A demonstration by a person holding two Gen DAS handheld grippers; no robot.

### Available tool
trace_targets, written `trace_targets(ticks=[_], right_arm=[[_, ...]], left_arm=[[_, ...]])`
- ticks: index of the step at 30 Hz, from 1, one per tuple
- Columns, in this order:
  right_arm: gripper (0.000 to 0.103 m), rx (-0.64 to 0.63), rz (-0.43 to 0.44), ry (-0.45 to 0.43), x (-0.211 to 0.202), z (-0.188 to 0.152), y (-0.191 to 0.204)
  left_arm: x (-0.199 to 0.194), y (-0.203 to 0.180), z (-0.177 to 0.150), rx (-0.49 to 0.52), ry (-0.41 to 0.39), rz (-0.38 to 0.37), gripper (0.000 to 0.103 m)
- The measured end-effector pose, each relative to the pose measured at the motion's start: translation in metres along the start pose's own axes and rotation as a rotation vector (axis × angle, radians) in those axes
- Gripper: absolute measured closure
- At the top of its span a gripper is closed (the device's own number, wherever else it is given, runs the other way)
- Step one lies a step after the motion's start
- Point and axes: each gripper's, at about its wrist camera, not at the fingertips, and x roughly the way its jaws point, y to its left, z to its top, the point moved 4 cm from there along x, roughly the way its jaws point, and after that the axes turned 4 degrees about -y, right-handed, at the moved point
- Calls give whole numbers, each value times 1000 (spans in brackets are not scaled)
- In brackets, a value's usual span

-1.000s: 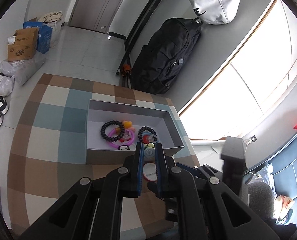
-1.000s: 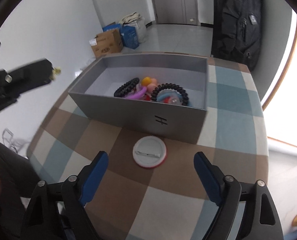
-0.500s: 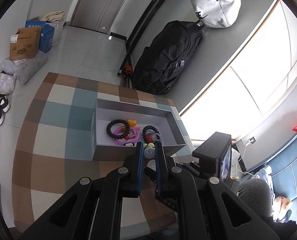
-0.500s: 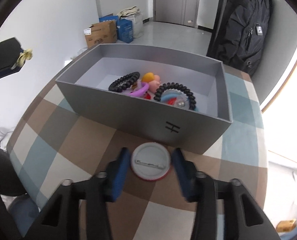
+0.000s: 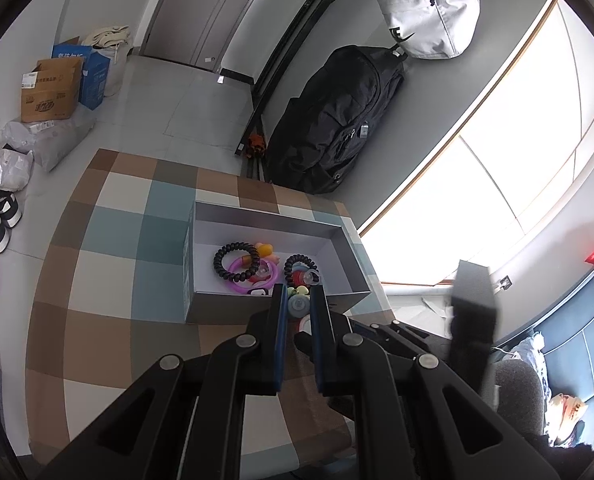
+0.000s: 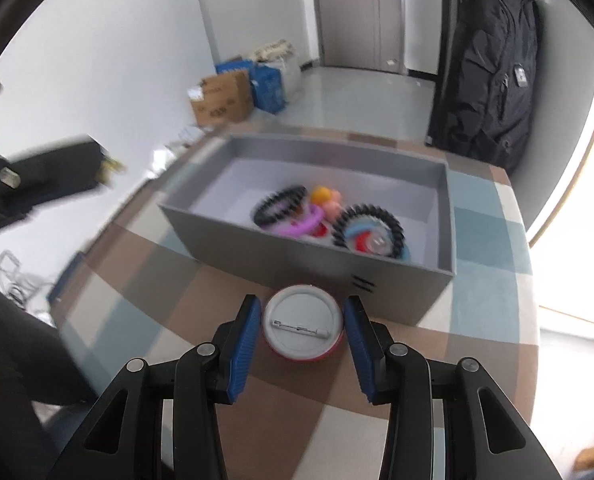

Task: Organize jewelry
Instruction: 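Carry the white badge over the grey box with the right gripper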

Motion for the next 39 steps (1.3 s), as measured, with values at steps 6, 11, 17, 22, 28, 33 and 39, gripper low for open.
trace_targets(ticks=[6,11,17,22,28,33,39], right_arm=[[61,4,56,-76,-20,13,6],[61,31,79,-121,-32,23,4],[61,60,97,-169,-43,34,-1],[61,87,108,-186,-44,42,-8],[61,135,120,-189,-39,53,-22],[61,177,128,-198,-31,66,-33],[61,225,141,-175,-16,74,-43]], left_arm=[[0,5,2,-15,-9,13,96],[5,8,5,-31,-12,27,96],[12,4,12,-40,-11,20,96],[23,5,16,-50,-4,31,96],[39,12,24,-94,16,37,96],[47,17,38,-116,14,52,96],[65,13,40,-100,43,70,96]])
